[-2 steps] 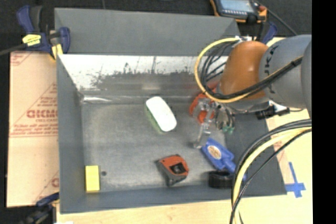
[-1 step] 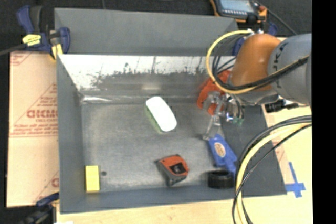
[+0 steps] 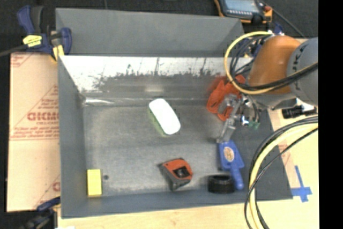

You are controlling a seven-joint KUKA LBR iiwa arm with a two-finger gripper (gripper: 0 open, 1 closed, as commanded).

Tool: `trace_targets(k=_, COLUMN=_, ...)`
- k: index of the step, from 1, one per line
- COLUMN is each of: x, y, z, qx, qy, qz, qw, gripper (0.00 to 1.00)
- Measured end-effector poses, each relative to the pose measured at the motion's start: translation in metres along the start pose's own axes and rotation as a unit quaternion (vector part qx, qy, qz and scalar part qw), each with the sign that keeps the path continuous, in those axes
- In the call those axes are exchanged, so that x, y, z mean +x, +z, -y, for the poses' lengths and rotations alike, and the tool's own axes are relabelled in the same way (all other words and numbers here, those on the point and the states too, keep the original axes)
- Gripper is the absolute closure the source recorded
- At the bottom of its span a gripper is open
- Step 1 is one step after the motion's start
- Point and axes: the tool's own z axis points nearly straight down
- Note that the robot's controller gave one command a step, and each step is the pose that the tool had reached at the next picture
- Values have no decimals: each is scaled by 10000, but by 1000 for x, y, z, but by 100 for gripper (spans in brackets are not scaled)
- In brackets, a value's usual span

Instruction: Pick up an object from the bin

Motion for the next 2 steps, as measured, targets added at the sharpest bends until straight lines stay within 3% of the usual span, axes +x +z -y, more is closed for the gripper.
trace_targets(k=1, x=35, y=5, z=18, qx=1, qy=-308, qz=34, qw=9995, gripper=0)
trace_targets(k=2, x=52, y=6, z=22, qx=-33, qy=299, qz=34, qw=9995, gripper=0)
